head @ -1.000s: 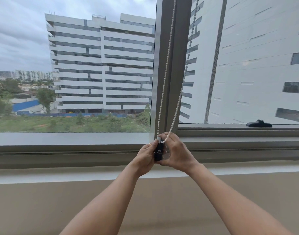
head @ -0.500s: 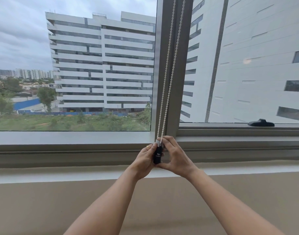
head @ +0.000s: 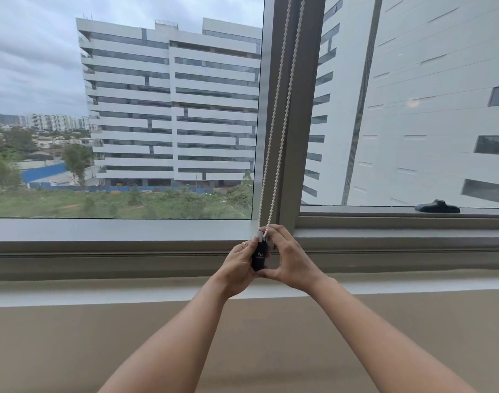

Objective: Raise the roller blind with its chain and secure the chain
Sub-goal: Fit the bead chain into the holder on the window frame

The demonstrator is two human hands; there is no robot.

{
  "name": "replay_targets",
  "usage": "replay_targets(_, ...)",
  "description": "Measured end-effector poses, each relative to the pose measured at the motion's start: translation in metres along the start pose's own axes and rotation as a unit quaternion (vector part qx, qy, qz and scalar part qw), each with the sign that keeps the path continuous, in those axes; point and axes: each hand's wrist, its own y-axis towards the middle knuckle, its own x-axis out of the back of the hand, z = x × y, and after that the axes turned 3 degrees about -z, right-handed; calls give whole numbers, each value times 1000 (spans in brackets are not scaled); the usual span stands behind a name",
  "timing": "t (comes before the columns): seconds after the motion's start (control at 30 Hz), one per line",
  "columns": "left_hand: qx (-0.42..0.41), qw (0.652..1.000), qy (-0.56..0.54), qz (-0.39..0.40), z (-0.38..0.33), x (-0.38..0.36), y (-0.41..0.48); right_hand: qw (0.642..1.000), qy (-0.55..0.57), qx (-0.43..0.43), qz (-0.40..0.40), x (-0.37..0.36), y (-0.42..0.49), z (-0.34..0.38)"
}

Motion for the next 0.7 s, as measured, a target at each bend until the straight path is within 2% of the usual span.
replay_targets(0.4, -9, 1000, -25, 6, -2, 7, 1, 994, -100, 33, -12, -3, 5, 7)
replay_targets(0.5, -2, 999, -35, 35, -5, 10, -1, 993, -113, 41, -14, -1, 9, 9)
replay_targets(0.6, -1, 997, -1, 76, -8, 12, -2, 992, -122, 41, -14, 0, 9, 9)
replay_targets(0.7, -17, 996, 50, 68, -9, 13, -3, 991, -123, 38, -29, 0, 7, 10)
